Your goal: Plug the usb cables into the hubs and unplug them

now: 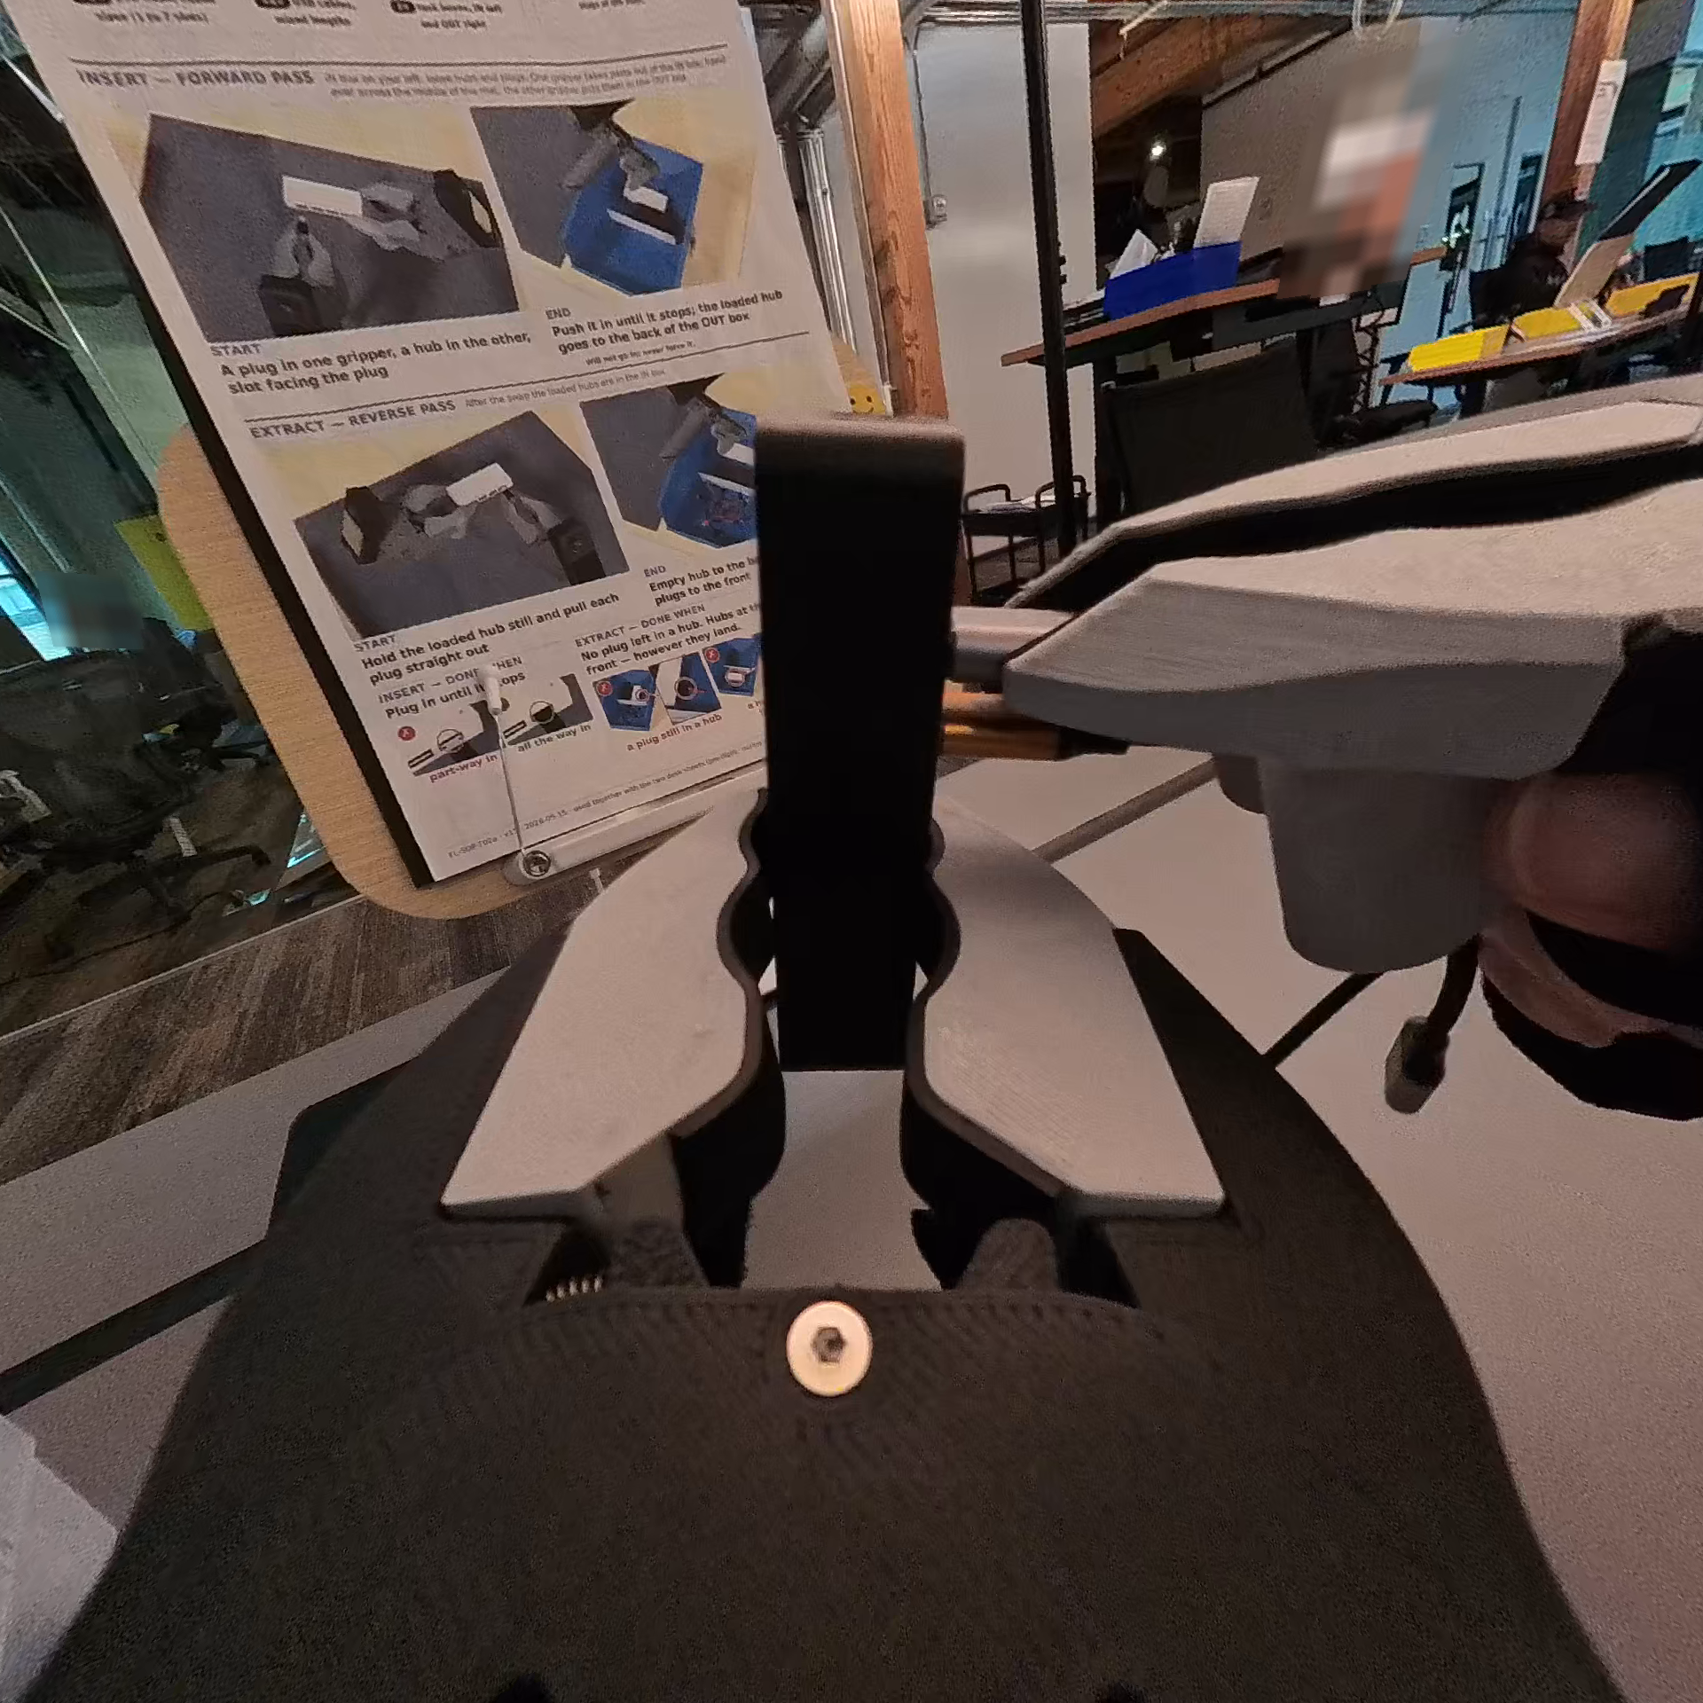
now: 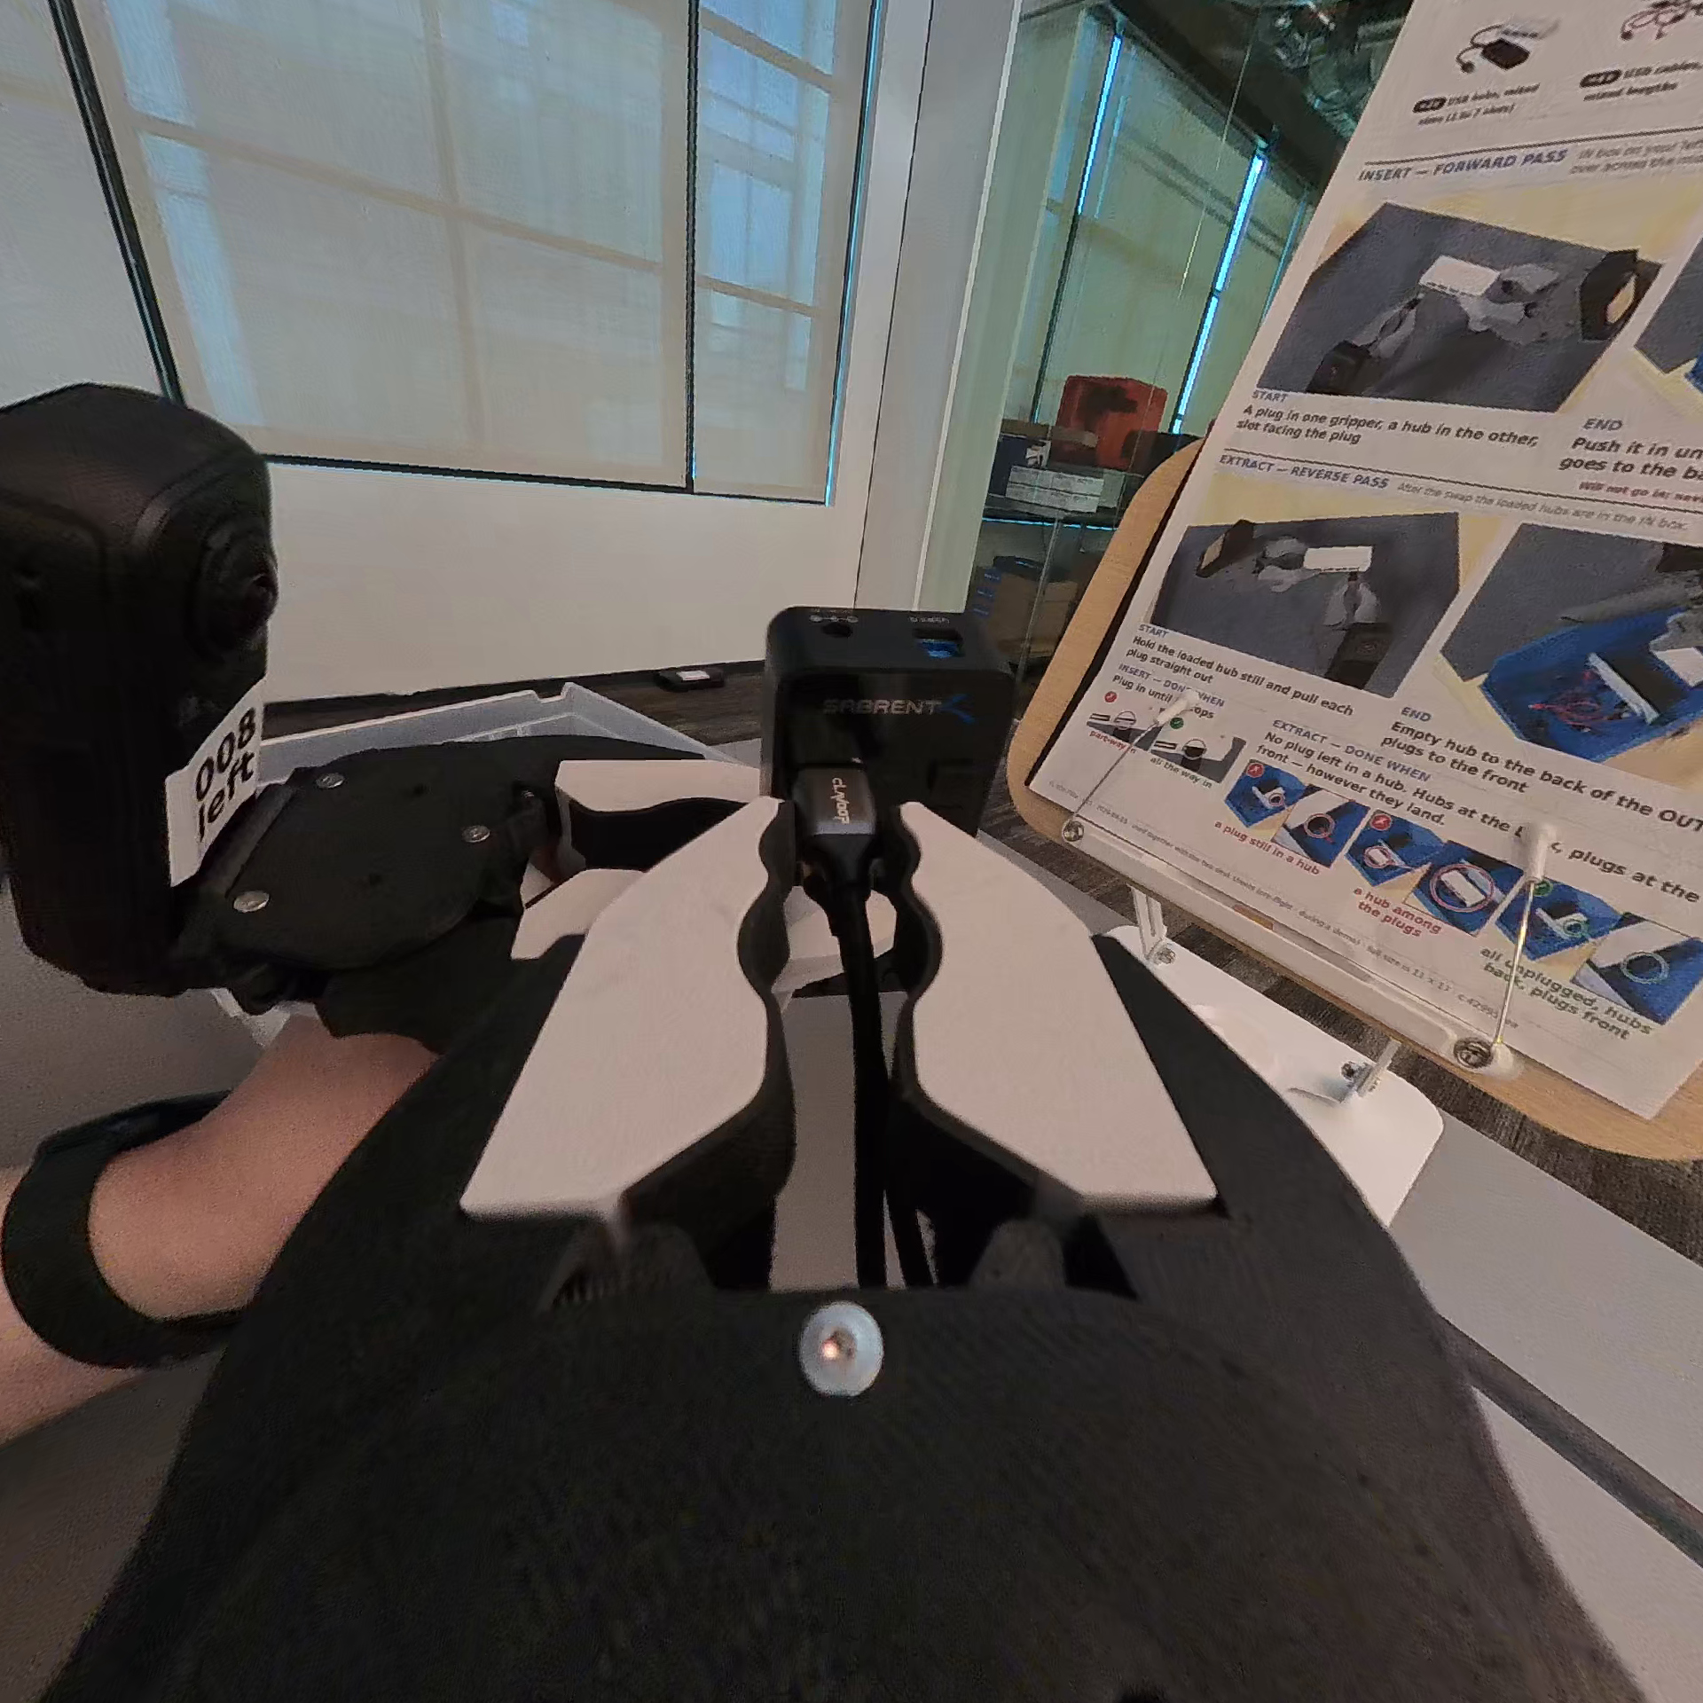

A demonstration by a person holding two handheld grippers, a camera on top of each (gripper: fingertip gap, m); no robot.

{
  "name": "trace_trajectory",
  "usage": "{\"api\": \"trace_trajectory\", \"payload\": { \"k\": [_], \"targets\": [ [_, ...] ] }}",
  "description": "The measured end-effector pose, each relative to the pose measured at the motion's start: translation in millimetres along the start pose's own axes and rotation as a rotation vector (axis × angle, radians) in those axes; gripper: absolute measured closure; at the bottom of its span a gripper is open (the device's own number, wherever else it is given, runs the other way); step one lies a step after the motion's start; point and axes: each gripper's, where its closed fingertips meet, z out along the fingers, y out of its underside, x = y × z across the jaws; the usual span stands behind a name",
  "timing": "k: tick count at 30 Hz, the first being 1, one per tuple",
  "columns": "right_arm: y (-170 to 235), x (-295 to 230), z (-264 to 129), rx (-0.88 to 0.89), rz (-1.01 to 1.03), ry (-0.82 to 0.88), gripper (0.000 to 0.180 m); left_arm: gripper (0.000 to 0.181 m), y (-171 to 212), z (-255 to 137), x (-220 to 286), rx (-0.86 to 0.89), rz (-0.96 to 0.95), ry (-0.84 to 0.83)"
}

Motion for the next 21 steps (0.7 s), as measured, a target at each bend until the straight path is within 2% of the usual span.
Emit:
{"api": "trace_trajectory", "payload": {
  "k": [1, 7, 15, 21],
  "targets": [
    [0, 0, 0, 0.0, -0.002, -0.001, 0.162, 0.156, 0, 0, 0, -0.003, 0.008, 0.008],
    [-8, -3, -3, 0.047, 0.002, -0.025, 0.162, 0.155, -10, -4, -2, -0.004, 0.04, 0.028],
    [-11, -4, -3, 0.083, -0.055, 0.107, 0.162, 0.154, -12, -4, -4, -0.009, 0.017, 0.034],
    [-13, -6, -4, 0.074, -0.043, 0.04, 0.162, 0.153, -15, -5, -3, -0.009, -0.003, 0.087]
  ]
}}
